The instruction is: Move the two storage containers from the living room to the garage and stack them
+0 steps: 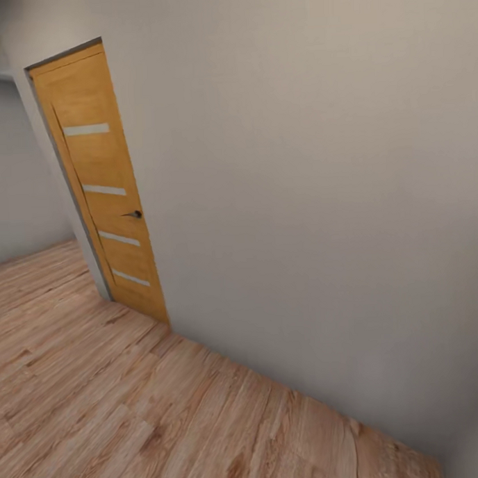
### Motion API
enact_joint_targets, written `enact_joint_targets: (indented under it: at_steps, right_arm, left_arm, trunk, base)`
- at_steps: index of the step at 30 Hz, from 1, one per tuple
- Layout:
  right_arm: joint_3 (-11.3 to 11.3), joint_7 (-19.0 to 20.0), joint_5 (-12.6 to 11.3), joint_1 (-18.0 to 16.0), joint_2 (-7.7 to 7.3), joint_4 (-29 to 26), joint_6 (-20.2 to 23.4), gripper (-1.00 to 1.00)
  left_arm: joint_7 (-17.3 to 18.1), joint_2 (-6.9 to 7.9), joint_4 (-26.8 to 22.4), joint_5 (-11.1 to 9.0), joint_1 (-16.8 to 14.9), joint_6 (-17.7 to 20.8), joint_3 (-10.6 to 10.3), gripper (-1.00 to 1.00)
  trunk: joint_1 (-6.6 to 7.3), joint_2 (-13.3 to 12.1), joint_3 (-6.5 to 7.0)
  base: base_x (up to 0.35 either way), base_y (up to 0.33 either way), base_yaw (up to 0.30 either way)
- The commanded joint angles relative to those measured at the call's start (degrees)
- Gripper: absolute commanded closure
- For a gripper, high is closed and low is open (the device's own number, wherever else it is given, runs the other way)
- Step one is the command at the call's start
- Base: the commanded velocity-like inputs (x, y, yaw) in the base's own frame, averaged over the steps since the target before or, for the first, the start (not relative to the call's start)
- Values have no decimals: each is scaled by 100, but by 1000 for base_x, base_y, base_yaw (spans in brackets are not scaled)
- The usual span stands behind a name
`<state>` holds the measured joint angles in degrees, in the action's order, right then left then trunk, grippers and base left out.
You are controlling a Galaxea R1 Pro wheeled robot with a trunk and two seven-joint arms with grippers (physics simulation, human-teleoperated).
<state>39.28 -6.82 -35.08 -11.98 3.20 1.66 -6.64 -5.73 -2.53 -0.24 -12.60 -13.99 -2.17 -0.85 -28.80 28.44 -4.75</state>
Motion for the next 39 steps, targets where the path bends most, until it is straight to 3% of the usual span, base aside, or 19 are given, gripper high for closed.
enact_joint_targets:
  at_steps: [1,39]
  right_arm:
    - [44,-4,-43,-6,5,18,-30,-100]
    - [44,-4,-41,-8,14,15,-31,-100]
  left_arm:
    - [-14,-1,6,-40,-7,-21,-12,-100]
    - [-14,-2,6,-41,-7,-21,-12,-100]
  trunk:
    - [-5,9,-11]
    - [-5,9,-11]
  base:
    - [314,0,270]
    - [322,0,240]
